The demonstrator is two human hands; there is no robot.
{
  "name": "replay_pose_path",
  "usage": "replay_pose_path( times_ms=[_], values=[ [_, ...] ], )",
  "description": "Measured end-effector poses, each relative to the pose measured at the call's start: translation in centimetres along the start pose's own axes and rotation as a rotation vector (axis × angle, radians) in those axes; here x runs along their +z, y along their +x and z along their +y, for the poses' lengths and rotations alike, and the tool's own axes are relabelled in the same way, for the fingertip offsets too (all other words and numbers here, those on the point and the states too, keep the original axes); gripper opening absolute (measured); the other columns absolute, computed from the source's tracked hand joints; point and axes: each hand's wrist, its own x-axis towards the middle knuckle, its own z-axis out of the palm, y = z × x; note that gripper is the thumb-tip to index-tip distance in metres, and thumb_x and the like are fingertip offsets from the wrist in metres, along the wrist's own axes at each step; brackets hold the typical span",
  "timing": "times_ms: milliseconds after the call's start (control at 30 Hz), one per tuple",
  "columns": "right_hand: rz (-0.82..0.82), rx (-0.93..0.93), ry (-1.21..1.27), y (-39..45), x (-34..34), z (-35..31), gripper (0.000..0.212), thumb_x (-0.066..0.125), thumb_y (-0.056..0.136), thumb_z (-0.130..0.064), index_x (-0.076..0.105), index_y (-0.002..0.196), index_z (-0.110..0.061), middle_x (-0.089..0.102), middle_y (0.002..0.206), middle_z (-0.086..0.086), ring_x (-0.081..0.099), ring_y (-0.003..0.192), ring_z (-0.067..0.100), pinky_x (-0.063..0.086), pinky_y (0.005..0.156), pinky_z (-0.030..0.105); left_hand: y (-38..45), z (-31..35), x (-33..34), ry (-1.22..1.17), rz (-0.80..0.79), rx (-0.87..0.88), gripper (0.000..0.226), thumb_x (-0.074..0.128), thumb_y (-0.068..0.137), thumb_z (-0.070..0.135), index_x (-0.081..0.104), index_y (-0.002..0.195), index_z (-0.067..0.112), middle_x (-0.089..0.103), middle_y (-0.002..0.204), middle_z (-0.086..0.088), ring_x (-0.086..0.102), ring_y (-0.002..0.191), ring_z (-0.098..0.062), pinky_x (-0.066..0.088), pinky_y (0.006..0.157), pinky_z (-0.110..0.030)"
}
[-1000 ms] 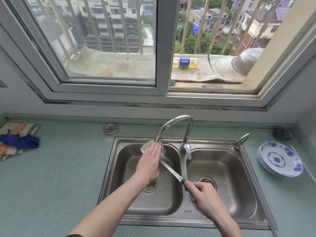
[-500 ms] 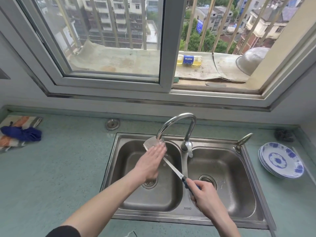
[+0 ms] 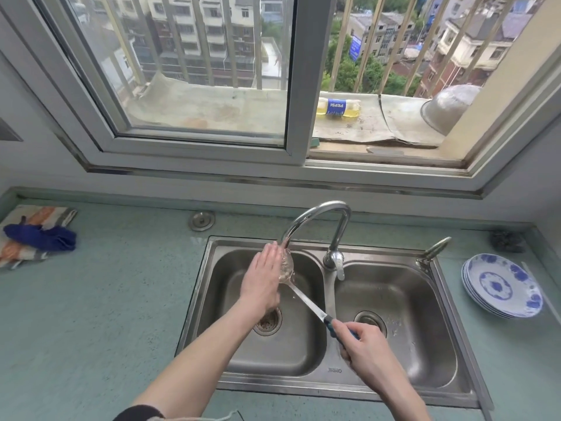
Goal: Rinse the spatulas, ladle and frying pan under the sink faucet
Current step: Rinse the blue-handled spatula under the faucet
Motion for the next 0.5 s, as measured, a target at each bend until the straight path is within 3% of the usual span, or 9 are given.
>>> replay_pose_path(
  times_ms=[167, 333, 500],
  values=[
    [0.012, 0.010, -0.013, 0.3, 0.2, -0.8, 0.073, 0.046, 0.075, -0.074, 0.054, 0.074, -0.001, 0.042, 0.052, -0.003, 0.033, 0.053, 0.017, 0.029, 0.057, 0.032, -1.1, 0.9, 0.9, -0.006, -0.078, 0.152, 0.104, 0.059, 0.090, 0.031, -0.013, 0.159, 0.001, -0.018, 0.168, -0.017, -0.017, 0.157, -0.030, -0.003, 0.128, -0.043],
    [-0.019, 0.051, 0.005, 0.3, -0.2, 0.0, 0.071, 0.051, 0.080, -0.071, 0.053, 0.075, -0.001, 0.044, 0.054, -0.003, 0.035, 0.054, 0.019, 0.031, 0.059, 0.036, -0.3, -1.7, 0.8, 0.075, -0.058, 0.072, 0.104, 0.057, 0.090, 0.024, -0.019, 0.157, 0.001, -0.024, 0.166, -0.019, -0.019, 0.156, -0.031, 0.002, 0.128, -0.046],
    [0.030, 0.028, -0.065, 0.8, 0.2, -1.3, 0.053, 0.055, 0.096, -0.055, 0.045, 0.064, -0.014, 0.044, 0.050, -0.004, 0.035, 0.052, 0.016, 0.031, 0.055, 0.031, -0.9, -1.1, 0.9, 0.073, -0.040, 0.229, 0.101, 0.053, 0.088, 0.021, -0.016, 0.160, 0.005, -0.022, 0.167, -0.015, -0.019, 0.156, -0.027, -0.004, 0.128, -0.043]
  ],
)
